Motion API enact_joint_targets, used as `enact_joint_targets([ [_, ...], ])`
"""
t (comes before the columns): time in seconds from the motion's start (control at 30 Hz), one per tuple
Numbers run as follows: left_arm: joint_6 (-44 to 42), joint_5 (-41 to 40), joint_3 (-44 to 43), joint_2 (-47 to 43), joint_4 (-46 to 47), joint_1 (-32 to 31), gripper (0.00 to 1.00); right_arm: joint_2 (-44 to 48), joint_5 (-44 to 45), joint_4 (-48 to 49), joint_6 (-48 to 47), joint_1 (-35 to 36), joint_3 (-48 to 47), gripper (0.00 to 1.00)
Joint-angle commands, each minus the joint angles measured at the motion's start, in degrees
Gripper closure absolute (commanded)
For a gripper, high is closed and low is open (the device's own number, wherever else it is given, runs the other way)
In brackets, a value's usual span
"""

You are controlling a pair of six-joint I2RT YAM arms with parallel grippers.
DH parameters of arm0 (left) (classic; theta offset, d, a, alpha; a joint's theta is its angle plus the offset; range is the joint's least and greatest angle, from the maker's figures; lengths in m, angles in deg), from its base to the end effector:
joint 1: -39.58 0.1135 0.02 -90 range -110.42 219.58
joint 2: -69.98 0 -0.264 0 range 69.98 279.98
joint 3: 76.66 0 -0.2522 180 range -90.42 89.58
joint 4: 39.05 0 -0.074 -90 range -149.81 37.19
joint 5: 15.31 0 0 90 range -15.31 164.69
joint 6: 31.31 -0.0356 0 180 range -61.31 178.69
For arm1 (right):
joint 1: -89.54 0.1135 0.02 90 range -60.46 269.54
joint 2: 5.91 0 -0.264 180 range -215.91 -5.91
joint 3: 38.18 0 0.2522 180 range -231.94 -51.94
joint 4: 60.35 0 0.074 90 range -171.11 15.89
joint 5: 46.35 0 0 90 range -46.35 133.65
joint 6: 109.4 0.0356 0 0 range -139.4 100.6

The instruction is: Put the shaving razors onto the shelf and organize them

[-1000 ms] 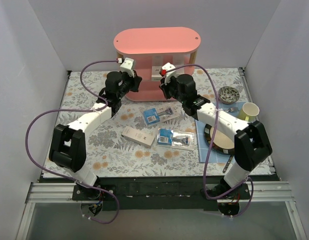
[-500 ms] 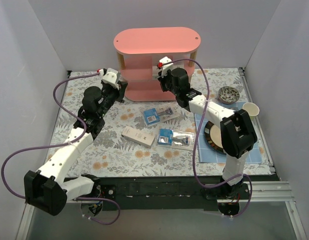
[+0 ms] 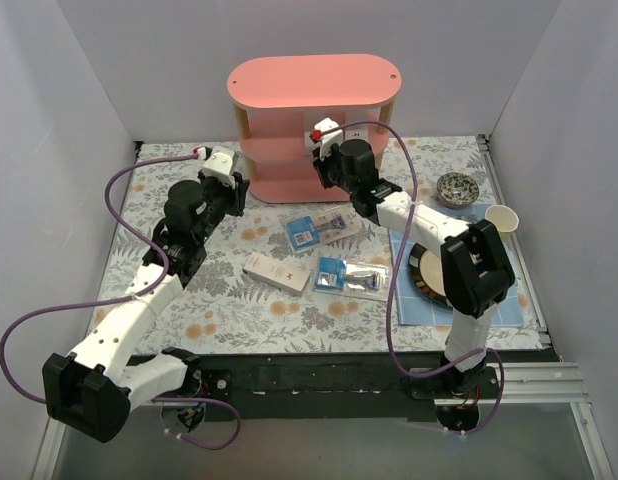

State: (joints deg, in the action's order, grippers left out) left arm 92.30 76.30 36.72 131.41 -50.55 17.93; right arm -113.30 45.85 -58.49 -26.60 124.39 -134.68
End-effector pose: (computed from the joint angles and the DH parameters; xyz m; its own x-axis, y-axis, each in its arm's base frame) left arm 0.2356 -0.0946 0.3561 -0.3036 -0.4748 -0.8261 0.2722 0.7876 -0.5528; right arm 0.3740 0.2588 0.3006 -0.0601 -0.1945 -0.9791 -0.5518 0.8238 -0.1298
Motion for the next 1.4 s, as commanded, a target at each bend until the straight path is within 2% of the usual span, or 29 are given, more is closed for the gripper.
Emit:
enact_joint_targets([
  [0.0,5.12,-7.49,-1.45,-1.23,-6.99,1.08,0.65,9.29,-5.26,-5.32,-2.9,3.72,7.39,0.74],
  [0.07,9.09,-7.5,-4.26,0.0,-14.16,2.22,0.45,11.23,-11.05,-10.22,-3.34,4.69,10.13,0.5],
  [0.13,15.16,-6.19,-6.89,1.32,-19.99,4.15,0.28,13.78,-14.83,-12.79,-3.43,7.15,13.82,0.4],
  [0.17,17.18,-5.92,-7.34,2.54,-25.41,4.77,0.2,14.49,-15.72,-14.28,-3.87,8.29,14.96,0.31],
  [0.2,18.94,-5.91,-7.52,2.9,-27.73,6.08,0.14,15.36,-16.51,-15.26,-5.0,10.74,16.11,0.26],
  [0.23,22.87,-6.35,-7.61,3.17,-30.1,7.05,0.08,15.46,-18.61,-15.53,-5.36,11.9,17.16,0.18],
  [0.3,25.88,-5.04,-7.26,2.74,-35.65,11.33,0.02,14.85,-20.82,-18.52,-5.19,14.96,17.87,0.01],
  [0.4,26.87,-2.57,-5.85,-0.77,-38.73,16.97,0.02,11.96,-20.22,-16.86,-0.47,17.0,19.19,0.01],
  [0.5,23.71,0.31,-6.81,-3.15,-41.19,19.44,0.02,8.1,-18.64,-14.14,1.58,17.18,18.24,0.01],
  [0.6,19.49,4.98,-8.39,-3.51,-43.57,21.55,0.02,3.34,-18.89,-15.52,1.84,17.18,12.97,0.02],
  [0.73,16.15,5.78,-11.21,-2.11,-45.42,28.93,0.02,-1.58,-22.4,-20.53,3.42,17.44,7.25,0.01],
  [0.9,15.52,6.74,-11.74,-2.54,-44.8,33.85,0.02,-6.24,-17.25,-21.68,6.75,17.97,5.04,0.02],
  [1.0,15.7,8.85,-12.79,-3.42,-45.5,36.32,0.02,-7.04,-13.29,-21.5,8.35,17.71,6.18,0.08],
  [1.13,15.79,10.17,-13.85,-4.39,-45.6,37.03,0.02,-7.83,-7.04,-22.47,10.45,17.97,6.1,0.26],
  [1.2,16.14,11.05,-13.5,-4.65,-45.16,37.03,0.02,-8.97,-4.41,-23.0,12.03,18.15,5.49,0.29],
  [1.37,18.42,14.55,-13.41,-4.3,-44.63,37.03,0.02,-14.32,-2.98,-25.63,25.37,18.15,-2.48,0.34],
])
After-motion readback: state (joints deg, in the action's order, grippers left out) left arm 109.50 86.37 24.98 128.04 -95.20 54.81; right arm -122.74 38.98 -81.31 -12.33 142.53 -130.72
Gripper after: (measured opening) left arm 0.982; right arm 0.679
